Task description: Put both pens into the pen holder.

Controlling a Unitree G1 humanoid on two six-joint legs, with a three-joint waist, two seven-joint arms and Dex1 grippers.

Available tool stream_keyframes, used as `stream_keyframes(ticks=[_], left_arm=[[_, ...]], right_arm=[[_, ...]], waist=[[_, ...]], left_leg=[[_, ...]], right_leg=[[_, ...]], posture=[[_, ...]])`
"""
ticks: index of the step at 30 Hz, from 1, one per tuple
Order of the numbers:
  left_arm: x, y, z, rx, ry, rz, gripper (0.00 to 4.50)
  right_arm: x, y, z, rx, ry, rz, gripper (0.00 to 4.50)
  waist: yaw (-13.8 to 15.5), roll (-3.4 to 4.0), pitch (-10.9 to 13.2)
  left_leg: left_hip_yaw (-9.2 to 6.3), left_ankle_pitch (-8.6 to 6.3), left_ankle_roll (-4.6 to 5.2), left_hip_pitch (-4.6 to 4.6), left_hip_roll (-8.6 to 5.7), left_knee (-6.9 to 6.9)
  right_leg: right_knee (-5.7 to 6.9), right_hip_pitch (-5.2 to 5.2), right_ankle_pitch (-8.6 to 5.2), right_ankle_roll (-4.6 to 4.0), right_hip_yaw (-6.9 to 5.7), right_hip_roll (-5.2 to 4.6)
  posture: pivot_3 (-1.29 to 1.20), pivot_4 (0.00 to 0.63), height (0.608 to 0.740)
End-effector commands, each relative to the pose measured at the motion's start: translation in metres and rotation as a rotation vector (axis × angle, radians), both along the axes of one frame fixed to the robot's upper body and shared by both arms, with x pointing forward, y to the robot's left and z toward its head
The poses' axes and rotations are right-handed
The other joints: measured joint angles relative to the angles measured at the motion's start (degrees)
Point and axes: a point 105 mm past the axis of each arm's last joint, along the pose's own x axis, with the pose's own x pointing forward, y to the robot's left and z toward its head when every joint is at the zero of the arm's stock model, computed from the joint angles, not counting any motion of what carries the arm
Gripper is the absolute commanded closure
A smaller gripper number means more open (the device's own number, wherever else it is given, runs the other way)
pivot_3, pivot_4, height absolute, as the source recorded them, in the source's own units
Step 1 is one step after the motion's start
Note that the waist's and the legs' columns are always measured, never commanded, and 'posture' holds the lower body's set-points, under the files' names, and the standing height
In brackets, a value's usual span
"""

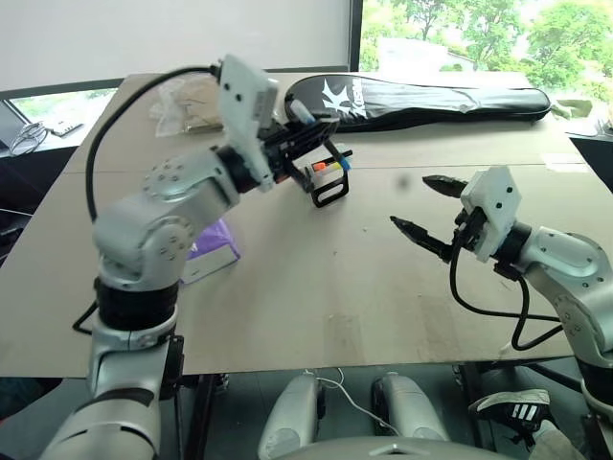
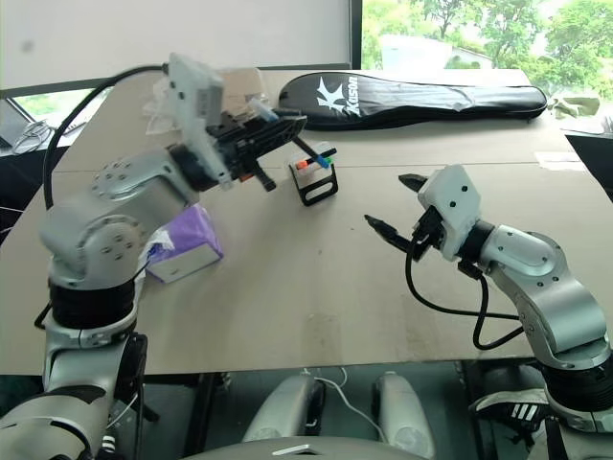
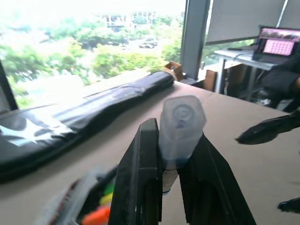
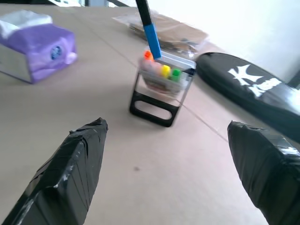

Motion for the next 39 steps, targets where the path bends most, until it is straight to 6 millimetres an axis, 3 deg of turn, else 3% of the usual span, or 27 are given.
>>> stream_keyframes(ticks=[1, 6, 9, 16, 29, 34, 36, 37, 39], left_arm=[[0.004, -0.009, 0.001, 0.139, -0.163, 0.014, 4.50], [0.009, -0.020, -0.015, 0.396, -0.343, 0.027, 4.50], [0.012, -0.022, -0.020, 0.455, -0.382, 0.037, 4.50], [0.017, -0.025, -0.027, 0.428, -0.340, 0.039, 4.50], [0.033, -0.010, -0.044, 0.543, -0.313, 0.144, 4.50], [0.041, -0.020, -0.047, 0.540, -0.237, 0.195, 4.50], [0.044, -0.027, -0.049, 0.531, -0.191, 0.200, 3.50], [0.044, -0.031, -0.046, 0.500, -0.188, 0.196, 3.31], [0.034, -0.042, -0.033, 0.353, -0.170, 0.133, 2.52]], right_arm=[[0.000, 0.003, 0.002, -0.026, -0.058, -0.003, 0.06], [0.001, 0.000, -0.004, -0.005, -0.045, -0.039, 0.06], [-0.001, -0.002, -0.006, 0.001, -0.038, -0.051, 0.06], [-0.004, -0.004, -0.006, 0.003, -0.032, -0.057, 0.06], [-0.003, -0.003, -0.004, 0.016, -0.031, -0.053, 0.06], [-0.002, -0.004, -0.008, 0.021, -0.025, -0.058, 0.06], [-0.001, -0.003, -0.008, 0.026, -0.025, -0.058, 0.00], [-0.002, -0.003, -0.008, 0.027, -0.025, -0.058, 0.00], [-0.003, -0.003, -0.010, 0.024, -0.025, -0.062, 0.00]], waist=[[-0.23, 0.00, 0.01], [-0.43, 0.00, 0.01], [-0.35, 0.00, 0.01], [-0.39, 0.00, 0.01], [-0.43, 0.00, 0.01], [-0.34, -0.01, 0.01], [-0.37, 0.00, 0.01], [-0.39, 0.00, 0.01], [-0.38, 0.00, 0.01]], left_leg=[[-0.01, 0.00, 0.00, -0.02, 0.02, -0.01], [0.00, 0.00, 0.00, -0.15, 0.03, -0.04], [0.00, -0.01, 0.02, -0.15, 0.01, -0.02], [-0.08, -0.05, 0.09, -0.19, 0.01, 0.02], [-0.09, -0.04, 0.08, -0.18, 0.01, 0.04], [-0.10, -0.05, 0.10, -0.20, -0.01, 0.08], [-0.13, -0.08, 0.16, -0.23, -0.01, 0.10], [-0.13, -0.13, 0.24, -0.23, -0.01, 0.11], [-0.14, -0.12, 0.23, -0.23, -0.01, 0.12]], right_leg=[[0.01, -0.03, 0.00, 0.00, 0.00, 0.00], [0.01, -0.18, 0.00, -0.01, 0.03, 0.00], [0.00, -0.17, 0.00, 0.00, 0.01, -0.03], [0.03, -0.17, 0.00, 0.01, -0.08, 0.00], [0.06, -0.17, 0.00, 0.01, -0.11, 0.04], [0.08, -0.16, 0.00, 0.02, -0.13, 0.09], [0.08, -0.16, 0.00, 0.02, -0.17, 0.14], [0.09, -0.16, 0.00, 0.02, -0.17, 0.17], [0.10, -0.16, 0.00, 0.02, -0.17, 0.15]], posture=[[0.00, 0.150, 0.740], [0.00, 0.150, 0.740], [0.00, 0.150, 0.740], [0.00, 0.150, 0.740], [0.00, 0.150, 0.740], [0.00, 0.150, 0.740], [0.00, 0.150, 0.740], [0.00, 0.150, 0.740], [0.00, 0.150, 0.740]])
